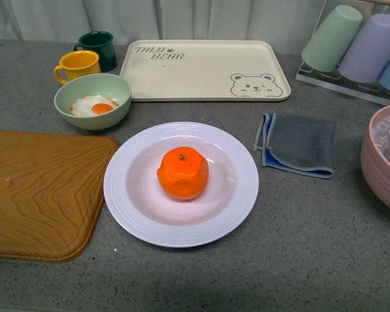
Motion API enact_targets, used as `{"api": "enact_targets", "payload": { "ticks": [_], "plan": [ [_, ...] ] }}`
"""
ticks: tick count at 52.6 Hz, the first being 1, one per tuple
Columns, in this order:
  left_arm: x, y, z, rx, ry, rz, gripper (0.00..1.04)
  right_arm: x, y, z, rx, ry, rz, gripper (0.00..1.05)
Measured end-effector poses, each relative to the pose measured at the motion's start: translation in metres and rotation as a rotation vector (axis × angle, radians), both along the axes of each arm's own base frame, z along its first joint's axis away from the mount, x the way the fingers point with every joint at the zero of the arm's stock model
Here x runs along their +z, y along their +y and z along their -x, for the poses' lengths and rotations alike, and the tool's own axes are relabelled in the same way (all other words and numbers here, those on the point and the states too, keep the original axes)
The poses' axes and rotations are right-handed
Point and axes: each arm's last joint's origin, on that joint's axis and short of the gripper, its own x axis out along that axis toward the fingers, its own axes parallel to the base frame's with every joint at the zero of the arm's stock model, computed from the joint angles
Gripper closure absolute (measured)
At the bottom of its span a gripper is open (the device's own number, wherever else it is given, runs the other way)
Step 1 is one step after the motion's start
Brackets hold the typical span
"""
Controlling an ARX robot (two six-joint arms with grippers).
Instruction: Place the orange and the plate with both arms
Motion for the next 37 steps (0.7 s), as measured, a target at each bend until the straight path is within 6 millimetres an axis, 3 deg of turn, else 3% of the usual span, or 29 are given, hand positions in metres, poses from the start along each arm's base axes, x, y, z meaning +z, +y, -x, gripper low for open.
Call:
{"api": "enact_targets", "payload": {
  "ticks": [9,37],
  "plan": [
    [0.003,0.014,0.013,0.011,-0.009,0.001,1.01,0.0,0.0,0.0,0.0,0.0,0.0,0.09],
    [0.011,0.014,0.037,0.003,-0.035,0.001,1.01,0.0,0.0,0.0,0.0,0.0,0.0,0.09]
  ]
}}
